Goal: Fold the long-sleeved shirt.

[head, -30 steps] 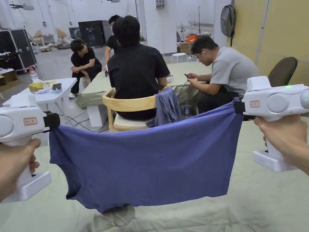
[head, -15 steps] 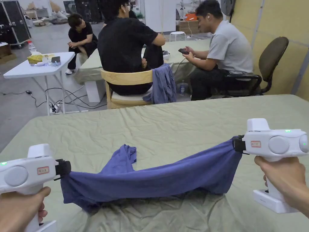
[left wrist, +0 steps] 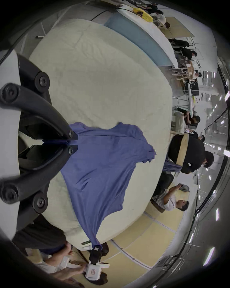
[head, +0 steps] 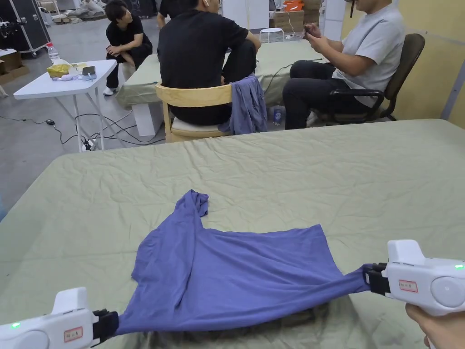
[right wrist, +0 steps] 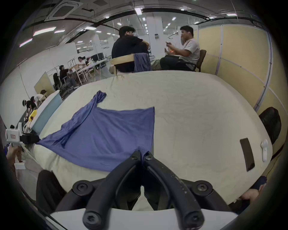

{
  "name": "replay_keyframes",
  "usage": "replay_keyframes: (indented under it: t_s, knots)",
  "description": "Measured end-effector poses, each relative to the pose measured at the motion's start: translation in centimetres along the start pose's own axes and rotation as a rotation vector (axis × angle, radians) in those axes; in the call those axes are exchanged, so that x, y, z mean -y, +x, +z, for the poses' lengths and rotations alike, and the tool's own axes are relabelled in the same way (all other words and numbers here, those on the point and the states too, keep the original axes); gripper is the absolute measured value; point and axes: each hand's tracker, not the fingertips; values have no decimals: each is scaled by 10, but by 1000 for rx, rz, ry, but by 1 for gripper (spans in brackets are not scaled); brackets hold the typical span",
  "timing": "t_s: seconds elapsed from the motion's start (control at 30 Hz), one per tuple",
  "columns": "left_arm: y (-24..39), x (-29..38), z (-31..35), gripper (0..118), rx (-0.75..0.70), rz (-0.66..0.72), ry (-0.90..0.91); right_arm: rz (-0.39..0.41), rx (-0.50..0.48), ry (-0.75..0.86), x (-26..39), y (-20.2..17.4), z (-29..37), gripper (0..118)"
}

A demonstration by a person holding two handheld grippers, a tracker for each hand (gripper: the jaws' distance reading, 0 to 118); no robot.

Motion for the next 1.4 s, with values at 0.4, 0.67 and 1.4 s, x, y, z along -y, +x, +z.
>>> replay_keyframes:
  t_s: [0.4, 0.67, 1.4]
  knots:
    - [-13, 43, -6, 3, -20, -10, -99, 39, -20, -125, 50, 1, 2, 4]
    - [-22, 51, -33, 3, -50, -29, -194, 41, -4, -215, 62, 6, -18, 4]
    - [33, 29, 10, 42, -46, -98, 14, 43, -31, 39, 20, -47, 41, 50]
